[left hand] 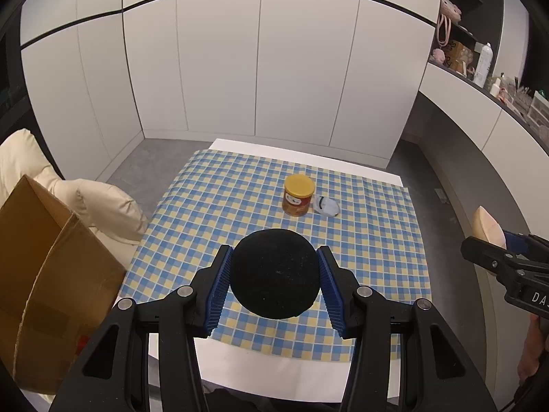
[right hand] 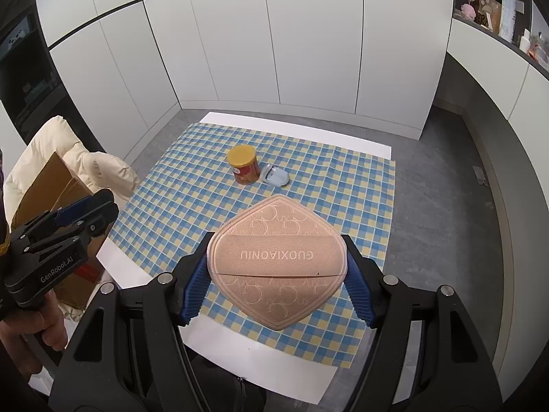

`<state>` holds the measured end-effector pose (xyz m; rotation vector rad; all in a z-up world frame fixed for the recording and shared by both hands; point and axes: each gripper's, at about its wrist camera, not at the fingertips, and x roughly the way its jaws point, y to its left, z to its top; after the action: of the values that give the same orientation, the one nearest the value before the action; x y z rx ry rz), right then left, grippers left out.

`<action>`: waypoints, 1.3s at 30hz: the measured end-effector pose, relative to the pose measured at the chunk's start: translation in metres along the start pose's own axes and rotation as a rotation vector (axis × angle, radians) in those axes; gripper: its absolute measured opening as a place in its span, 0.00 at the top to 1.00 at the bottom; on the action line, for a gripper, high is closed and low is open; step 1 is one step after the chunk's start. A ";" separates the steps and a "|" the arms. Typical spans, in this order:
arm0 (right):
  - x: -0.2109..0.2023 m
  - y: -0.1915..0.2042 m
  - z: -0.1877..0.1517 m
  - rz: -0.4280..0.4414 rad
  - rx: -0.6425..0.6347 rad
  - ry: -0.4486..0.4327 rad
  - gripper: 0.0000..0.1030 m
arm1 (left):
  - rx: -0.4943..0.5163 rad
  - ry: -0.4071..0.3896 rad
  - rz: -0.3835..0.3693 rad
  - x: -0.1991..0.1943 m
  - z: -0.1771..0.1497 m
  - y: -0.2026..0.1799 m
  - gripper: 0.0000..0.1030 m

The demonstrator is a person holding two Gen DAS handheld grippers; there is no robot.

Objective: Organize objects

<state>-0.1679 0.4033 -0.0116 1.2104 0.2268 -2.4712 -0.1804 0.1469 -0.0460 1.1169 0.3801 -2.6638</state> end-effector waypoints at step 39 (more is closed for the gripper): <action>0.030 0.091 0.022 0.050 -0.150 -0.008 0.30 | -0.079 -0.092 0.071 -0.026 -0.004 0.070 0.52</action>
<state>-0.1641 0.3052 -0.0199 1.1296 0.3685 -2.3688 -0.1386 0.0856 -0.0406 0.9628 0.4167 -2.6032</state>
